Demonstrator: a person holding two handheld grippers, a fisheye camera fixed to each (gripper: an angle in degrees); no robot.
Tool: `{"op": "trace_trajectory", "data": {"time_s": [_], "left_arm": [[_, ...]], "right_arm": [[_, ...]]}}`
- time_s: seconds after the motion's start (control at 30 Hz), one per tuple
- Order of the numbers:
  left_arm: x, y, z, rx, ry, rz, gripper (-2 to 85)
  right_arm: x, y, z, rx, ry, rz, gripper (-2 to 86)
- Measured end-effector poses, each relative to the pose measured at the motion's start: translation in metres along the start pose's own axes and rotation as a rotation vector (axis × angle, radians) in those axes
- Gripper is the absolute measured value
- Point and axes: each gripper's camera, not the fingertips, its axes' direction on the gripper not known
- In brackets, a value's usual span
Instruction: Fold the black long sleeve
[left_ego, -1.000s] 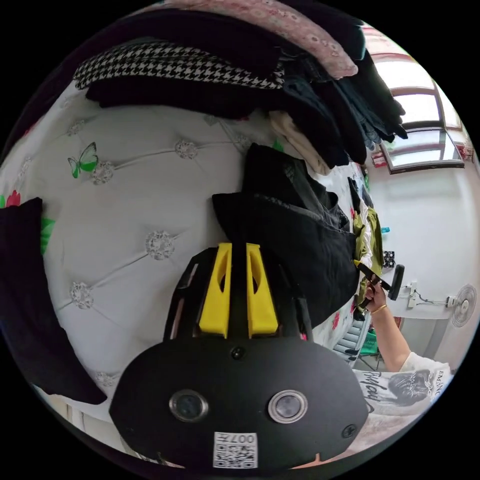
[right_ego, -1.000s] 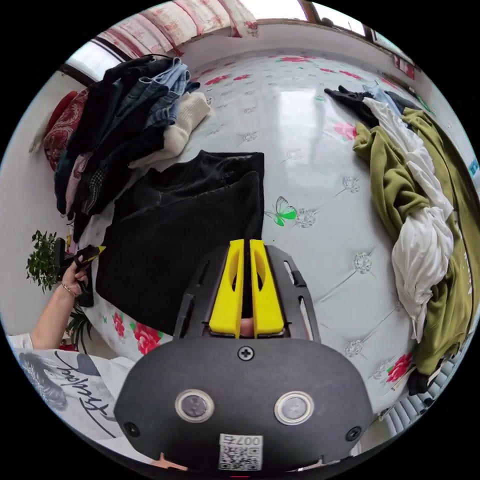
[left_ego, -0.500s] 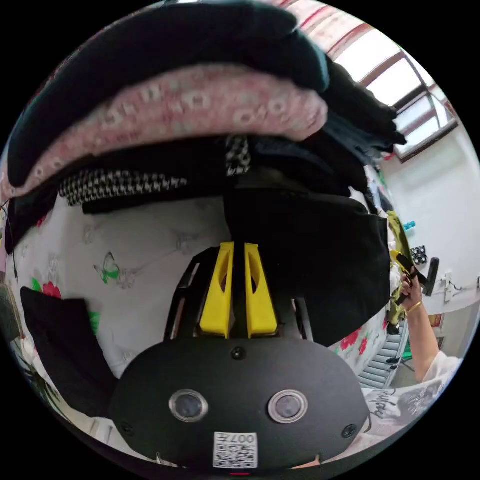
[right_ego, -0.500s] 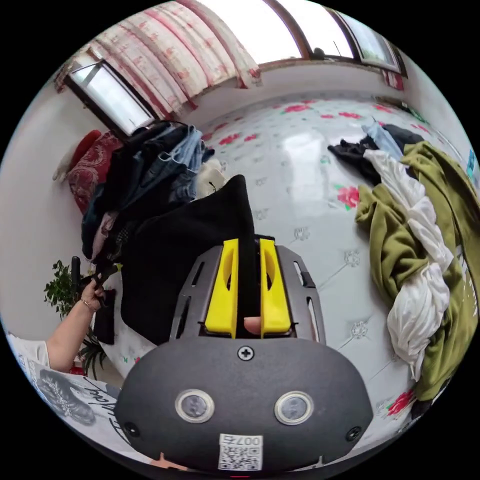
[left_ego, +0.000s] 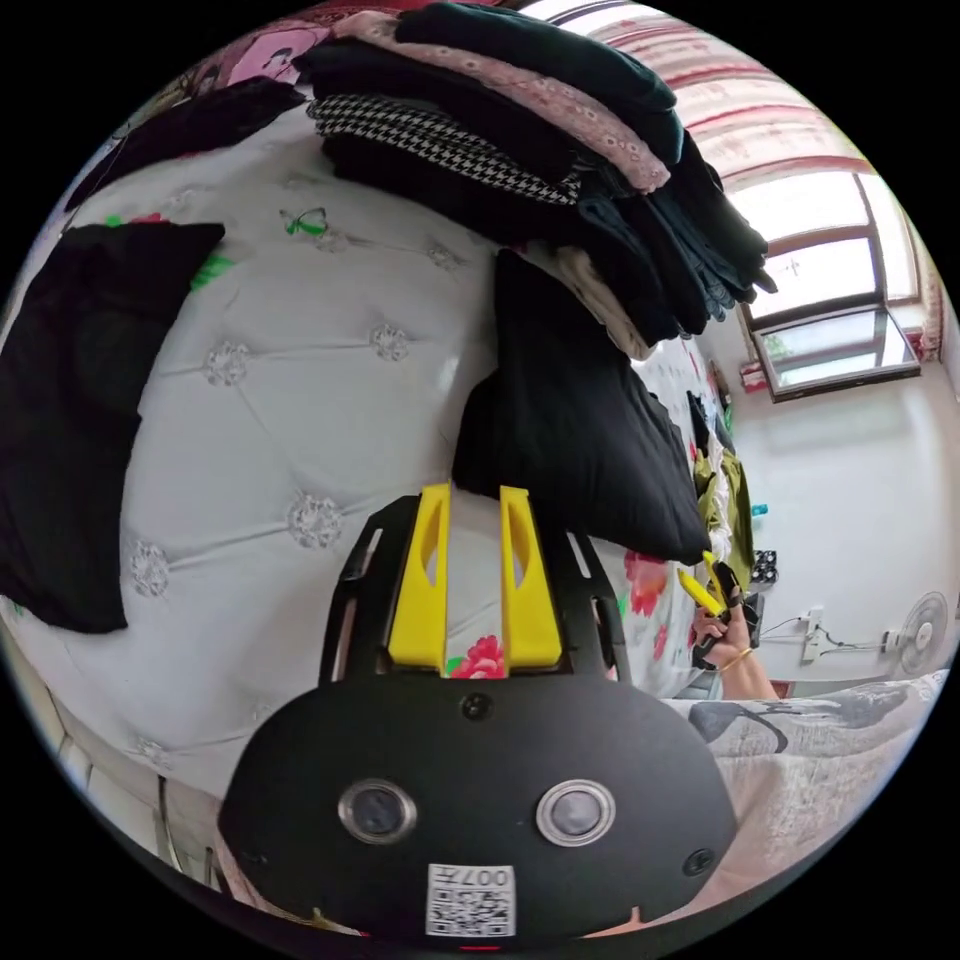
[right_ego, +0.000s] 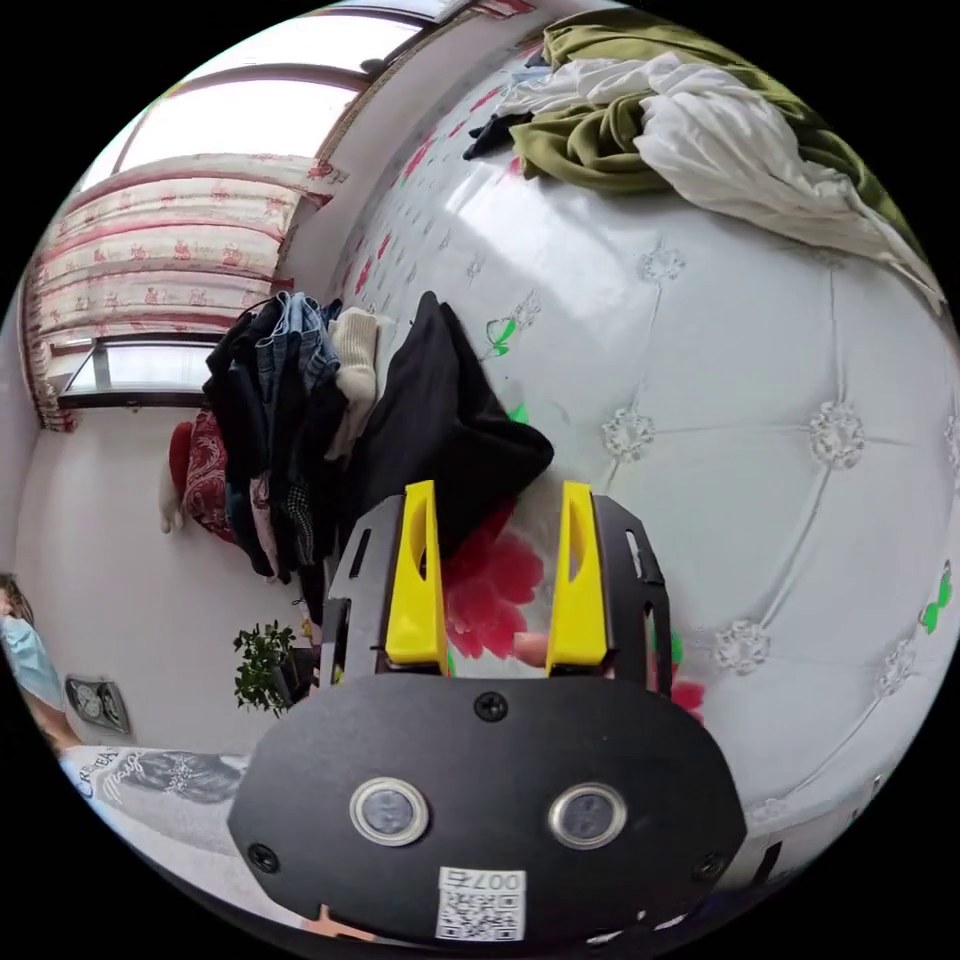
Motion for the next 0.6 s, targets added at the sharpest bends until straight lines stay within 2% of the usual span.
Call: {"op": "trace_trajectory", "data": {"time_s": [0.23,0.37,0.5,0.57,0.6], "left_arm": [[-0.008,0.003,-0.01,0.03,0.072,-0.001,7.0],[-0.012,0.016,-0.016,0.007,0.042,0.055,6.9],[-0.025,0.039,-0.005,-0.07,0.042,0.072,6.9],[-0.033,0.046,-0.002,-0.083,0.069,0.054,7.0],[-0.036,0.048,0.0,-0.088,0.084,0.044,7.0]], "right_arm": [[0.002,-0.018,0.041,0.039,-0.088,0.126,4.3],[0.022,0.019,0.003,0.06,-0.102,0.081,2.6],[0.058,0.062,-0.037,0.127,-0.048,0.178,1.9],[0.043,0.067,-0.053,0.181,-0.032,0.146,1.7],[0.013,0.065,-0.059,0.198,-0.004,0.051,1.7]]}}
